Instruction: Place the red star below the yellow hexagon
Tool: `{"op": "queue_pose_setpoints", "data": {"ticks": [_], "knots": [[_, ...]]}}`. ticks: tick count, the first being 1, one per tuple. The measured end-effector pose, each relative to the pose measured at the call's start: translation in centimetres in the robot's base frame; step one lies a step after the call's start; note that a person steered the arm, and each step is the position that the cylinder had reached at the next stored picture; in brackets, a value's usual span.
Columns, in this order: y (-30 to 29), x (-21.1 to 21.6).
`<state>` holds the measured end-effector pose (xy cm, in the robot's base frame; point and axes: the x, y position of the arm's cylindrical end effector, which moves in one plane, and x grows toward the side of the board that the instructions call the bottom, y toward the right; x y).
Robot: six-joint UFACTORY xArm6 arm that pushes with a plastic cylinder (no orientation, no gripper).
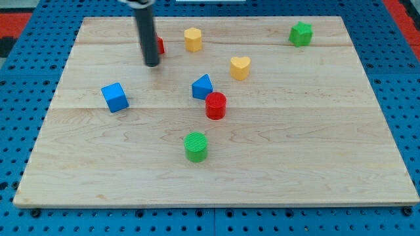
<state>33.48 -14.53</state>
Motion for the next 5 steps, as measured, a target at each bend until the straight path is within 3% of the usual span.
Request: {"op": "queue_pose_setpoints", "data": {"ticks": [1, 2, 4, 5], "knots": [[-4.8, -3.5], [-3.0, -6.4], [6.9, -5.0], [6.3, -4.1]]}}
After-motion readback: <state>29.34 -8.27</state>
